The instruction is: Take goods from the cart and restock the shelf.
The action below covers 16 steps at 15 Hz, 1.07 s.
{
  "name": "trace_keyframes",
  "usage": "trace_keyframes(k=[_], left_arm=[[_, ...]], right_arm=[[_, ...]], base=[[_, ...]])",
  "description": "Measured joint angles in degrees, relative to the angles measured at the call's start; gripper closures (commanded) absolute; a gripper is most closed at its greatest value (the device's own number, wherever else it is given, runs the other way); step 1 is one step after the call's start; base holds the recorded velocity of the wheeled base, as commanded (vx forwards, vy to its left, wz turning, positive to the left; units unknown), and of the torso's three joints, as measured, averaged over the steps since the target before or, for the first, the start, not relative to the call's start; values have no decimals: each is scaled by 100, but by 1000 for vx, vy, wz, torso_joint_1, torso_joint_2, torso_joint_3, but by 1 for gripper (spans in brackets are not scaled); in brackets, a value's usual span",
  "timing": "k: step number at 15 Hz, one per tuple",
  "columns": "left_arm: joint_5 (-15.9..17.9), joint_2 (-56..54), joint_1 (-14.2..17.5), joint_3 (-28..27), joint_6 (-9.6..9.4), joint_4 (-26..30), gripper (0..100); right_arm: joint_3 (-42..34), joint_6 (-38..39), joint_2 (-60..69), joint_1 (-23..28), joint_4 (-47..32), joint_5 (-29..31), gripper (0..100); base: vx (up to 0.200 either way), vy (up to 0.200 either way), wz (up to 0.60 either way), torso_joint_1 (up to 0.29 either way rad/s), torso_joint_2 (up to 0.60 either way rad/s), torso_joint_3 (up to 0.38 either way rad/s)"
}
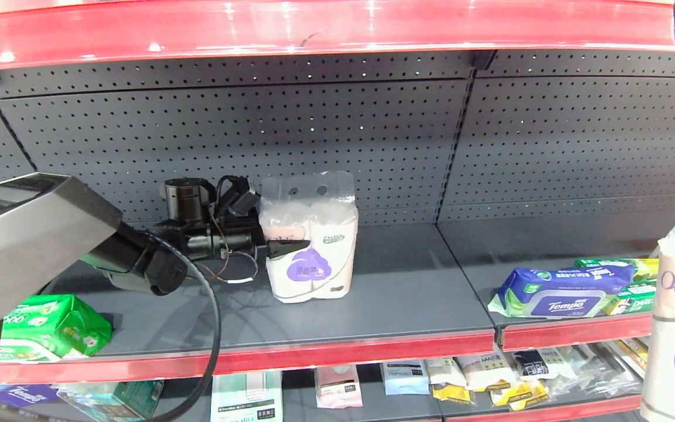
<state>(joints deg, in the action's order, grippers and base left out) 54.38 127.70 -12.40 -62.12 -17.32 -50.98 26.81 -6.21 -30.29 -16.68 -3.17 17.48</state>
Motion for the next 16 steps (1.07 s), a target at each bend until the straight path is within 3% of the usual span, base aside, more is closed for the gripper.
trace_keyframes(k=[4, 7, 10, 16], left_arm=[[129, -110, -2, 262, 9, -9, 100], [369, -427, 135, 807, -22, -23, 100], [514, -678, 341, 1296, -40, -414, 100], [651, -833, 386, 2127, -46, -1076, 100]], right_arm=[[9, 0, -10, 1, 2, 2, 100], [12, -2, -57, 1, 24, -7, 100], [21, 0, -107, 0, 44, -20, 100], [21, 0, -149, 0, 41, -18, 100]], base=[[0, 0, 0, 0, 0, 0], [0, 0, 0, 0, 0, 0], [0, 0, 0, 0, 0, 0], [0, 0, 0, 0, 0, 0]])
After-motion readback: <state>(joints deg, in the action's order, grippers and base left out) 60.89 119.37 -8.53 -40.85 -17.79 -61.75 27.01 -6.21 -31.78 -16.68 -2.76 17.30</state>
